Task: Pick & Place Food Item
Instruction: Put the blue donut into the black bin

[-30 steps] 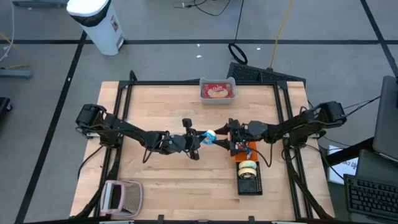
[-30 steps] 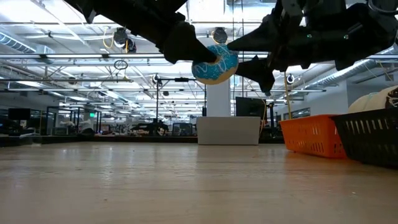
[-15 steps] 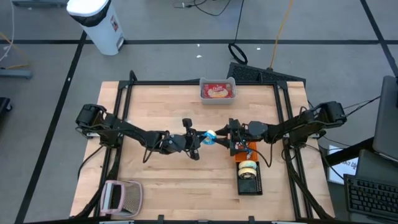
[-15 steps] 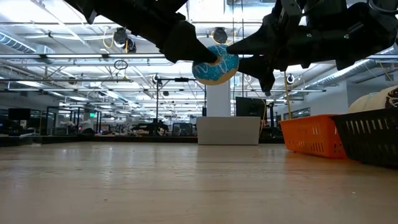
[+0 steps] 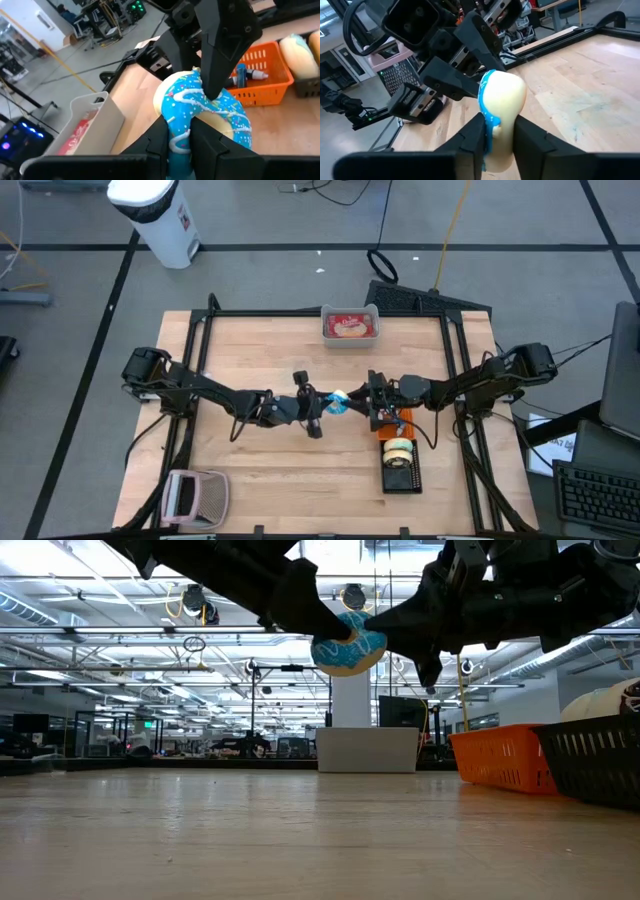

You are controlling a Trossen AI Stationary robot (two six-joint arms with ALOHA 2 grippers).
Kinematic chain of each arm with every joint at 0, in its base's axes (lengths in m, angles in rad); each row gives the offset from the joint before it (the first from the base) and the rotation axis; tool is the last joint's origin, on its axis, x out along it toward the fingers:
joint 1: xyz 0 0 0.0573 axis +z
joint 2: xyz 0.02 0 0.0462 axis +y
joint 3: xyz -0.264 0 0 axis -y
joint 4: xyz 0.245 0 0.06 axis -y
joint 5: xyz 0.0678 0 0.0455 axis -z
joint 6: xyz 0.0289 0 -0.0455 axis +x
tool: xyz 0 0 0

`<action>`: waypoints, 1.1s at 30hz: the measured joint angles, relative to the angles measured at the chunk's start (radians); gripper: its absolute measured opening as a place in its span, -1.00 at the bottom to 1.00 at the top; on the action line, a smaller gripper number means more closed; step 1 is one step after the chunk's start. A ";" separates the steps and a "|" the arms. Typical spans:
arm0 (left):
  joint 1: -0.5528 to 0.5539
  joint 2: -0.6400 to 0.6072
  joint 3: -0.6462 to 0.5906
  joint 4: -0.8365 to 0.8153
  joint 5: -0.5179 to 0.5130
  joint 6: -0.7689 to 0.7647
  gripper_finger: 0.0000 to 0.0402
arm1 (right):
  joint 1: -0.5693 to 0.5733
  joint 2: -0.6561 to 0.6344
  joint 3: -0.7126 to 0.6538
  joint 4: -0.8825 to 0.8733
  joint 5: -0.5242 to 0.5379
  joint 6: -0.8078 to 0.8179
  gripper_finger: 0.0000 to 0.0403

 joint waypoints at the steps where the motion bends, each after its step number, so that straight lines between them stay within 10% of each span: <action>1: 0.000 0.000 0.000 0.000 -0.005 -0.013 -0.70 | 0.000 0.000 0.000 0.000 0.001 -0.008 -0.65; 19: -0.013 -0.023 -0.002 0.046 -0.015 -0.336 0.33 | 0.000 -0.001 0.000 0.007 -0.005 -0.045 -0.88; 28: -0.073 -0.141 0.001 0.050 0.038 -0.247 0.49 | -0.001 -0.008 0.000 0.003 -0.016 -0.067 -0.89; 33: -0.088 -0.167 0.001 0.014 0.042 -0.298 0.50 | 0.017 -0.122 0.000 -0.016 -0.228 -0.006 -0.90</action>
